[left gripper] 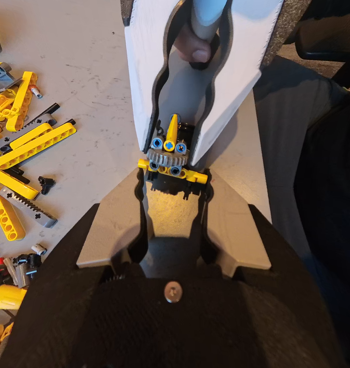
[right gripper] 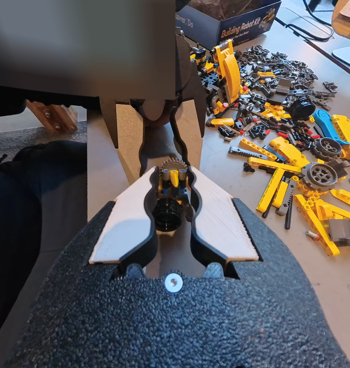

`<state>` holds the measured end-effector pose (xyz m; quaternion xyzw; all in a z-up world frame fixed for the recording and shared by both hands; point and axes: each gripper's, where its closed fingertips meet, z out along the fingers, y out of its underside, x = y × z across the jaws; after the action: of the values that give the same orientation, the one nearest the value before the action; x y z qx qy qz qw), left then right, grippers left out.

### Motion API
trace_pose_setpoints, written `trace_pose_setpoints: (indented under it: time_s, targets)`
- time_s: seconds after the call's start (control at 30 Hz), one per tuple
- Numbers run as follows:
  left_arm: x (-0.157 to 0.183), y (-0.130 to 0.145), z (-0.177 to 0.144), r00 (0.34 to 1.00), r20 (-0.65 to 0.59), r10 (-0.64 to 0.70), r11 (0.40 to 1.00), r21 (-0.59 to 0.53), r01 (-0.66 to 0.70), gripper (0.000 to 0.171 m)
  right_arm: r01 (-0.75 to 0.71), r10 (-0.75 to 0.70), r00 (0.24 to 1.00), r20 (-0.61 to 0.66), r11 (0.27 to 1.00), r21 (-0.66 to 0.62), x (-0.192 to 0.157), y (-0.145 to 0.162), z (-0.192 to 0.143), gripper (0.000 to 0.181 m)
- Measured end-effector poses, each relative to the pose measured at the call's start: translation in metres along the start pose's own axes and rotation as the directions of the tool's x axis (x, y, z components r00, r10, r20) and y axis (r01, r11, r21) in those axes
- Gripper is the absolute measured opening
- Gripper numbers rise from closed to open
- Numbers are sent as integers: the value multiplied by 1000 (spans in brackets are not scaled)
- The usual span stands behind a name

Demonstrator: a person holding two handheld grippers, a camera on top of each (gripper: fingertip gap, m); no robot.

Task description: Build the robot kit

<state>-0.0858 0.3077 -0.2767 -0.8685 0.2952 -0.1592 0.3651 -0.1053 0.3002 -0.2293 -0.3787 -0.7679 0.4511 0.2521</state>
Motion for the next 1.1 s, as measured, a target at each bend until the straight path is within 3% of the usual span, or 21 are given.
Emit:
trace_pose_setpoints:
  time_s: [0.6, 0.87, 1.1]
  targets:
    - [2, 0, 0, 1000, 7, 4, 1000, -1, -4, 56, 11, -11, 1000, 27, 1000, 13, -2, 2, 0, 28]
    - [3, 0, 0, 1000, 13, 9, 1000, -3, -9, 56, 95, -89, 993, 80, 992, -80, -4, 3, 0, 28]
    - [3, 0, 1, 1000, 19, 2, 1000, -2, -2, 56, 16, -14, 999, 46, 998, -60, -5, 3, 0, 28]
